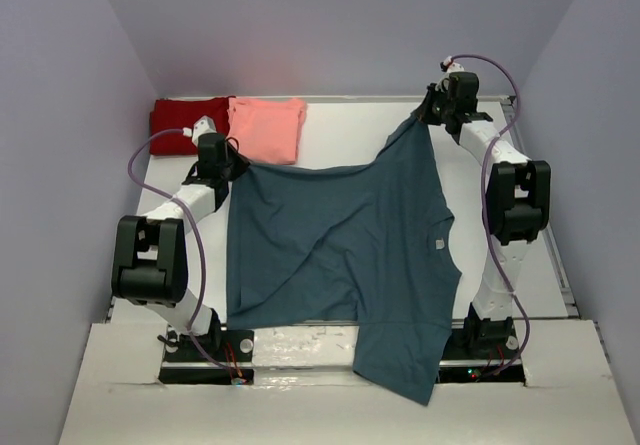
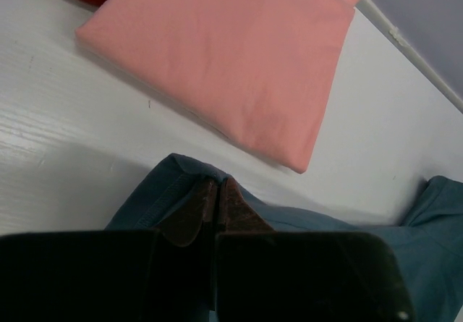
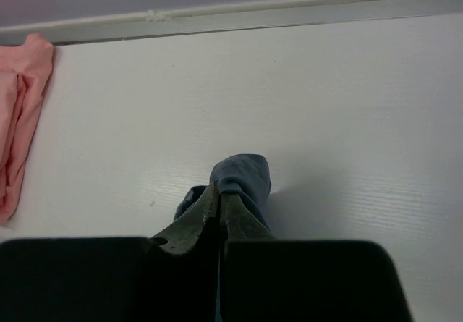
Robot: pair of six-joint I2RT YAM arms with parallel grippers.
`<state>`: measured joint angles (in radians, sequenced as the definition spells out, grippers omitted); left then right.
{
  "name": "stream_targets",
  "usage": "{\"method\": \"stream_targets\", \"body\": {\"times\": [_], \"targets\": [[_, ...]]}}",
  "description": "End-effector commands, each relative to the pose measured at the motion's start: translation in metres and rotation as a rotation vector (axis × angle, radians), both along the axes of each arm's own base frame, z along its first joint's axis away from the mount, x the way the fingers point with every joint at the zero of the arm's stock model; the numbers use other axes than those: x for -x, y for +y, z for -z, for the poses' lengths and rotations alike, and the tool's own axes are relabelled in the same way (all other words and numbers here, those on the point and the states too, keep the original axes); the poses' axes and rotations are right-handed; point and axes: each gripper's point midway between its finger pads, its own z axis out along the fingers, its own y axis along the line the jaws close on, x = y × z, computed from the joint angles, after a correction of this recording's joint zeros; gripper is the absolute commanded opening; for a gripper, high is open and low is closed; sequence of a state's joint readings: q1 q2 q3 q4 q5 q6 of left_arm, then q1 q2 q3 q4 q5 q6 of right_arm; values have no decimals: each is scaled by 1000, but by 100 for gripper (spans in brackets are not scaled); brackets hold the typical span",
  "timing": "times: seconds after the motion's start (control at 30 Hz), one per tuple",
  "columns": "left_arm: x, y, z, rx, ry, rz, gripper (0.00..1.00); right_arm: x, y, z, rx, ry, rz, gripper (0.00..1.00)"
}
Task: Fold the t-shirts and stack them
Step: Flatten out the tshirt
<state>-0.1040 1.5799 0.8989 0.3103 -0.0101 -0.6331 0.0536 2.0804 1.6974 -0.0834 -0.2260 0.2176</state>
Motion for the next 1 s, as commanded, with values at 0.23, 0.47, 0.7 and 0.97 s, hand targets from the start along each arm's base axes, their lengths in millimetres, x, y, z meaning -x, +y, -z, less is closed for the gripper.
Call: {"method": "stream_targets", "body": {"times": [0.23, 0.47, 0.7, 0.97], "targets": [[-21, 22, -27, -43, -78, -67, 0, -17, -15, -21, 39, -30, 81, 0], [-21, 31, -24, -54, -70, -88, 0, -19, -16, -9, 36, 0, 94, 0], [-25, 33, -20, -54, -61, -89, 0, -20, -12, -1, 18, 15, 76, 0], [-30, 40, -14, -65, -51, -105, 0, -23, -15, 7, 35, 26, 90, 0]]}}
